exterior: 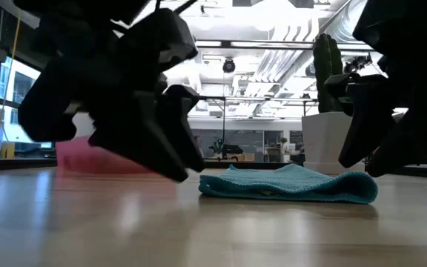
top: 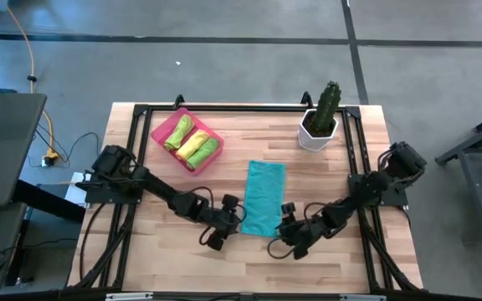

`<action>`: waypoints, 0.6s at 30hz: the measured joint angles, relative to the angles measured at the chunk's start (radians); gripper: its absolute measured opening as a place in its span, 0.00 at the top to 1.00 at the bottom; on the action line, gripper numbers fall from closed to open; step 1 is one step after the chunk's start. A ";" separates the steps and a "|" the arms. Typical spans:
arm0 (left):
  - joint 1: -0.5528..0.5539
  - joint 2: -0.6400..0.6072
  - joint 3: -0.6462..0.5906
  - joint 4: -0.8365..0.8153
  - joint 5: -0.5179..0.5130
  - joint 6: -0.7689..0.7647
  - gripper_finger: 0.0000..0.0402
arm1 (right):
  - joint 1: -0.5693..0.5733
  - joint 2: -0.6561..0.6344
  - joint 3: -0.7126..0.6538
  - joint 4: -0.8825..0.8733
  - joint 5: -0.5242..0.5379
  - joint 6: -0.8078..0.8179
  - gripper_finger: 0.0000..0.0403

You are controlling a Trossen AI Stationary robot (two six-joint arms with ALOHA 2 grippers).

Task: Roll microfiber towels into tight, uniform cylinder then place into a basket
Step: Roll the blue microfiber cloth

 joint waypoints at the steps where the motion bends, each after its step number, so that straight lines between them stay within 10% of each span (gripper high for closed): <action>1: 0.000 0.002 0.009 -0.004 0.001 0.022 0.55 | -0.001 0.000 0.016 -0.035 0.004 0.000 0.70; 18: 0.001 0.015 0.020 -0.009 -0.082 0.534 0.52 | -0.026 0.000 0.106 -0.286 -0.048 0.061 0.65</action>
